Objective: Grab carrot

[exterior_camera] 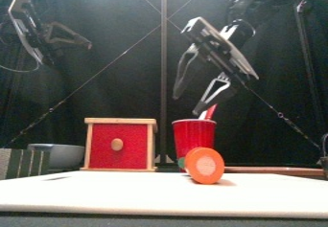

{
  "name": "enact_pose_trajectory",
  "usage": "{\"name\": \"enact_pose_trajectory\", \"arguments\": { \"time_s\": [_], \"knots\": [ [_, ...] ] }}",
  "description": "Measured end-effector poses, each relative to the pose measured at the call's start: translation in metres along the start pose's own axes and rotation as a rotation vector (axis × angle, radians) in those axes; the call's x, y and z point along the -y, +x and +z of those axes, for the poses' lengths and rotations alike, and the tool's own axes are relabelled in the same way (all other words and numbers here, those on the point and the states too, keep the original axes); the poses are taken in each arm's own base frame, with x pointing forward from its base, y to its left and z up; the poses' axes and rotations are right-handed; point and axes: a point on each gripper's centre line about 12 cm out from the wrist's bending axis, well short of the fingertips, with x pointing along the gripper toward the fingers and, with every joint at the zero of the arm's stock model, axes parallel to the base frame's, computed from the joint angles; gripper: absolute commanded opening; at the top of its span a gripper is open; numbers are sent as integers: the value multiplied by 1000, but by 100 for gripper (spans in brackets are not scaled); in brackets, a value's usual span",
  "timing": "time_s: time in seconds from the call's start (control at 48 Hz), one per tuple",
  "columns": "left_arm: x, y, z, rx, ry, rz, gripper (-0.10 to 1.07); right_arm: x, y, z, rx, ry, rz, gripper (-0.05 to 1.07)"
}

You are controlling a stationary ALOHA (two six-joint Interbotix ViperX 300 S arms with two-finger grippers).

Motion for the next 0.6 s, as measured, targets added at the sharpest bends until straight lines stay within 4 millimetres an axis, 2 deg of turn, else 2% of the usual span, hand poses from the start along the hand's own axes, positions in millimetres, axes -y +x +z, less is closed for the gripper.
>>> {"name": "enact_pose_trajectory", "arguments": {
  "time_s": [0.083, 0.229, 0.312, 0.604],
  "knots": [
    [-1, 0, 0, 2, 9, 6, 2, 3, -17, 5, 40, -90, 73, 71],
    [-10, 0, 2, 9, 19, 43, 2, 11, -47, 11, 74, -192, 227, 48],
    [-13, 0, 2, 11, 19, 61, 2, 18, -62, 15, 97, -249, 297, 40],
    [-15, 0, 3, 20, 18, 69, 2, 32, -111, 19, 231, -605, 483, 39]
  ]
}}
